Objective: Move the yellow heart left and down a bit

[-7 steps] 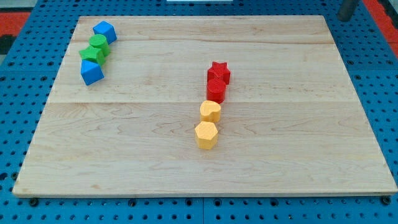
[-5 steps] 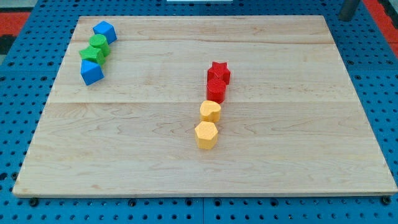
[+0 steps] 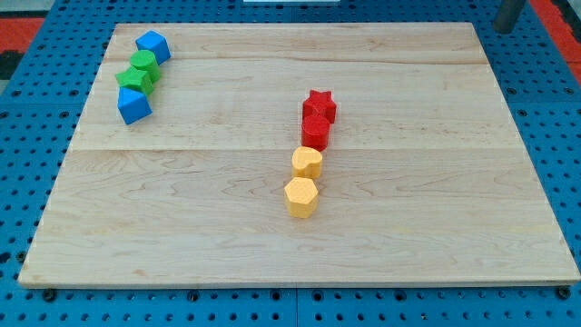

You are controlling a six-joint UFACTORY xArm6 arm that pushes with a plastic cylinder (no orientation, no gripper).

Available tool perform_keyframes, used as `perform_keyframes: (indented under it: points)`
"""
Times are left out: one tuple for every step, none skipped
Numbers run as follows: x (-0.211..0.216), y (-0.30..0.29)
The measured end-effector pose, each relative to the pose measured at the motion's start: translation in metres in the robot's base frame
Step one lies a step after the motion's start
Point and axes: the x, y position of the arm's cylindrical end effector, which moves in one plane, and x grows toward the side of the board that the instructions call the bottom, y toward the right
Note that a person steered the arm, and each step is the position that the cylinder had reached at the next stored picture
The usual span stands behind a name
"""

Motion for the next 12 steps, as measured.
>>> perform_keyframes:
  points:
    - [0.033,-0.021]
    - [0.071,-0.024]
    - [0.097,-0.046]
    - [0.101,-0.045]
    - [0.102,-0.045]
    - [0.162,-0.045]
    - [0.231,-0.094]
    - [0.271,-0.163]
    - [0.300,-0.229]
    - [0.291,-0.272]
    - [0.275,-0.265]
    - [0.268,-0.269]
